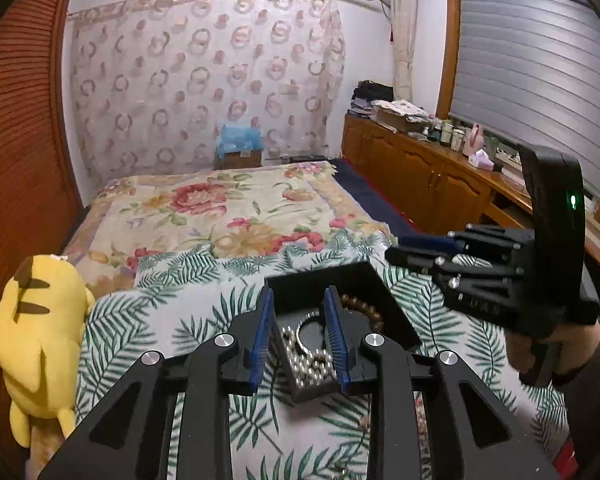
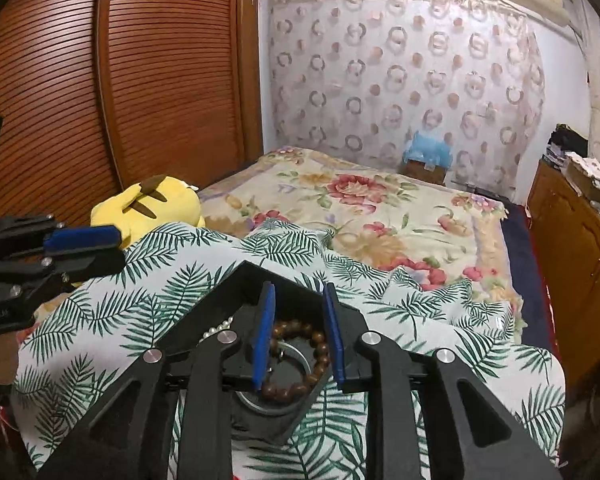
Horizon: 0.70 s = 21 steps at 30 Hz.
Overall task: Organize jewelry
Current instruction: 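Lower the pearl necklace into the box with the left tool while the right tool drops the bead bracelet in, then grasp the long pearl necklace with the right tool and lift it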
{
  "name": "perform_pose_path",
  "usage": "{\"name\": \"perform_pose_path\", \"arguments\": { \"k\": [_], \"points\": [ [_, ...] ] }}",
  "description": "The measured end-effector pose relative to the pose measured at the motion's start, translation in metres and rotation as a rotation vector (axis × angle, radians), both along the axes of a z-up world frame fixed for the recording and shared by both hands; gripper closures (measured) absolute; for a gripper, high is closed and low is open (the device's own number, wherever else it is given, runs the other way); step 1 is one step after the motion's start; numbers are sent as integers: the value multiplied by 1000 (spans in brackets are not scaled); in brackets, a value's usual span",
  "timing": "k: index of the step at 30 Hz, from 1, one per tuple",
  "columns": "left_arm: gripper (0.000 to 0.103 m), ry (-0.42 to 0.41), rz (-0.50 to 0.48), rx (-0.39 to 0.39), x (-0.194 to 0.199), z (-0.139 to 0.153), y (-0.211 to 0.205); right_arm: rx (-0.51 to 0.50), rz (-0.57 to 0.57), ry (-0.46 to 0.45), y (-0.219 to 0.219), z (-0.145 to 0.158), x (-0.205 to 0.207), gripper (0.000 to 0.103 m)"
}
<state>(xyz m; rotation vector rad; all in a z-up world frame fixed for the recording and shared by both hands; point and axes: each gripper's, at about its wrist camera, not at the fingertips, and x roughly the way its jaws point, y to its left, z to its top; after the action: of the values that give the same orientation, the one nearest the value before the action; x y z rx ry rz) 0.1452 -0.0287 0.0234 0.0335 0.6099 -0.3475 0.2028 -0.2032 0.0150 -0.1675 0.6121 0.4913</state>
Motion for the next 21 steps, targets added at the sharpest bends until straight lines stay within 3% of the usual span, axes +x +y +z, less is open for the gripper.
{"name": "perform_pose_path", "arguments": {
  "k": [9, 14, 18, 21],
  "points": [
    [65, 33, -32, 17, -41, -34, -3, -21, 33, 13, -19, -14, -65, 76],
    [49, 44, -40, 43, -59, -51, -10, -12, 50, 66, -29, -34, -94, 76],
    [29, 58, -40, 47, -70, -63, -12, -5, 68, 103, -30, -48, -107, 76],
    [24, 83, -42, 34, -77, -75, -11, -4, 86, 132, -29, -59, -116, 76]
  ]
}}
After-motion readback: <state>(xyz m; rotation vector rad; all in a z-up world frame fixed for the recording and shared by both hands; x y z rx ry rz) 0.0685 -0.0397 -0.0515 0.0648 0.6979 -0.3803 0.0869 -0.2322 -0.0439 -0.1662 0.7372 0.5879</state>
